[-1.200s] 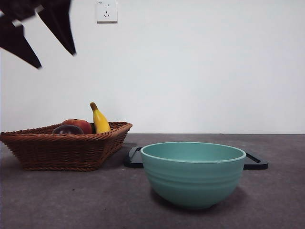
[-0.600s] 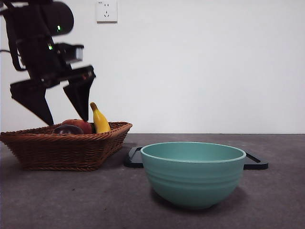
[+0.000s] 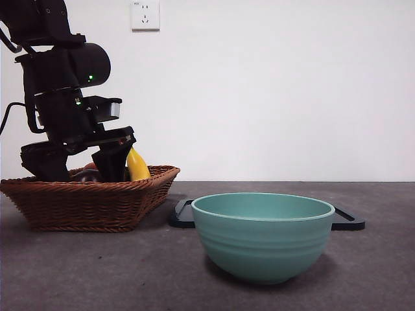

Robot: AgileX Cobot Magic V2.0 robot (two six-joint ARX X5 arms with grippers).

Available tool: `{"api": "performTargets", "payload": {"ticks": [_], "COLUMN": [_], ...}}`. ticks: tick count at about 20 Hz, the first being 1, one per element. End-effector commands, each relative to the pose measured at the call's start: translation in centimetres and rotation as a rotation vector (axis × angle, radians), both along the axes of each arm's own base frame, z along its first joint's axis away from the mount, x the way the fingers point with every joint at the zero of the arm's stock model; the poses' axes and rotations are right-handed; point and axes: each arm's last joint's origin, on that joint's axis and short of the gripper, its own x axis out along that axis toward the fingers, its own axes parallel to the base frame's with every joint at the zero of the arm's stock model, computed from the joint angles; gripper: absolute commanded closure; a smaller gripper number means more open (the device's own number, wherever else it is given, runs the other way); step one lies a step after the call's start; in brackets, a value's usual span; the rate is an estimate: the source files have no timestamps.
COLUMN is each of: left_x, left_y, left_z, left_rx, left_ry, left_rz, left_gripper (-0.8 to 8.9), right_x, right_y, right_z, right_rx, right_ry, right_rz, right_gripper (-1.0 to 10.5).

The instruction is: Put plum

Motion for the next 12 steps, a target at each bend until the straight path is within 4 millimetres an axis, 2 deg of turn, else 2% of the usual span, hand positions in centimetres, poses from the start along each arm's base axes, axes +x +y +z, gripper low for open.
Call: {"api": "performTargets", "payload": {"ticks": [1, 3, 5, 9, 12], "left_x": [0.5, 0.5, 0.4, 0.2, -0.6], "left_y": [-0.3, -0.3, -0.3, -0.2, -0.4], "left_z": [-0.3, -0.3, -0.3, 0.5, 3.2], "left_rx": [0.0, 0.002, 0.004, -0.003, -0.041], "left_ry": [-0.004, 0.0, 0.008, -0.01, -0.079], "left_rz": [-0.011, -0.011, -0.012, -0.011, -0.027], "left_gripper": [3.68, 4.77, 5.31, 5.38, 5.37], "right_x": [0.1, 0.1, 0.1, 0.1, 0.1], "right_y": [0.1, 0.1, 0.1, 0.1, 0.1], "right_z": [0.6, 0.6, 0.6, 0.6, 0.6], "right_rx": [0.012, 0.012, 0.012, 0.012, 0.012], "right_ry": [-0.013, -0.013, -0.014, -0.013, -0.013], "right_rz": [0.001, 0.0, 0.0, 0.0, 0.0], "right_gripper": [5.5, 5.5, 5.5, 5.5, 5.5]}}
